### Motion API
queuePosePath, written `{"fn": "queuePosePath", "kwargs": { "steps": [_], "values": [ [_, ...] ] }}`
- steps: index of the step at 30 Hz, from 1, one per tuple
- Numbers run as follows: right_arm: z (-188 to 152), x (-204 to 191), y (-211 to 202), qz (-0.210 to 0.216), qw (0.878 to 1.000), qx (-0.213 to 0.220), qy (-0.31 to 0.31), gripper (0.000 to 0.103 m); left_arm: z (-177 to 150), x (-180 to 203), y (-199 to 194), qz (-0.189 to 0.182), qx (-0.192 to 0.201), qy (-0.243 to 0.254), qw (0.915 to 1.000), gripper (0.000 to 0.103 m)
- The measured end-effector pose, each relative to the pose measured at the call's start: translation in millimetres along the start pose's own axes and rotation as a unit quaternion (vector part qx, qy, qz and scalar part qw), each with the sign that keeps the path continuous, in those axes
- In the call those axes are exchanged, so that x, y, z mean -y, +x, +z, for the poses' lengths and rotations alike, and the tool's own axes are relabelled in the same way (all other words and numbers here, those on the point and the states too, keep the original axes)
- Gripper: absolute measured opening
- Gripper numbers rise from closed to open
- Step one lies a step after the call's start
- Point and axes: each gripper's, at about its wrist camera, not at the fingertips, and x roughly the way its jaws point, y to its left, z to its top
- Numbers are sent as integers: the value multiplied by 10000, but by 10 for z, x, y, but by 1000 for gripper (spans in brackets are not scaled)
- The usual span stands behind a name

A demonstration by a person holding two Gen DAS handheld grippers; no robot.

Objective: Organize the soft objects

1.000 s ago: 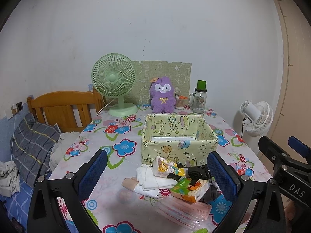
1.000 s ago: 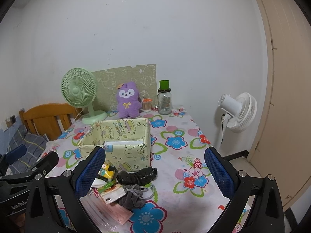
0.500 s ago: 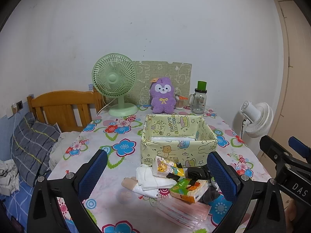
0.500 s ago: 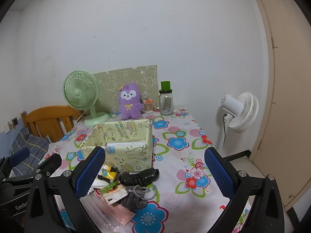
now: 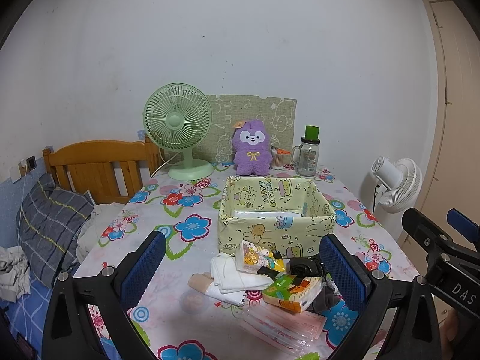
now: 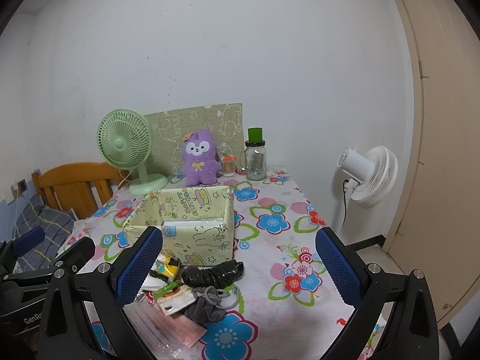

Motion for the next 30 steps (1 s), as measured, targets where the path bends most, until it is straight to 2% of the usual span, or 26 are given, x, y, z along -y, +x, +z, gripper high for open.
{"fn": "queuePosePath", "kwargs": {
  "steps": [15, 20, 30],
  "values": [
    [-8, 6, 22, -11, 10000, -29, 11, 103, -75, -5, 22, 50, -25, -24, 10000, 102],
    [-32, -26, 70, -171, 9998, 3, -98, 103, -122, 24, 75, 56, -82, 10, 10000, 102],
    [-165, -95, 223, 90, 9997, -216, -107, 103, -278, 61, 187, 53, -229, -4, 9997, 102]
  ]
}}
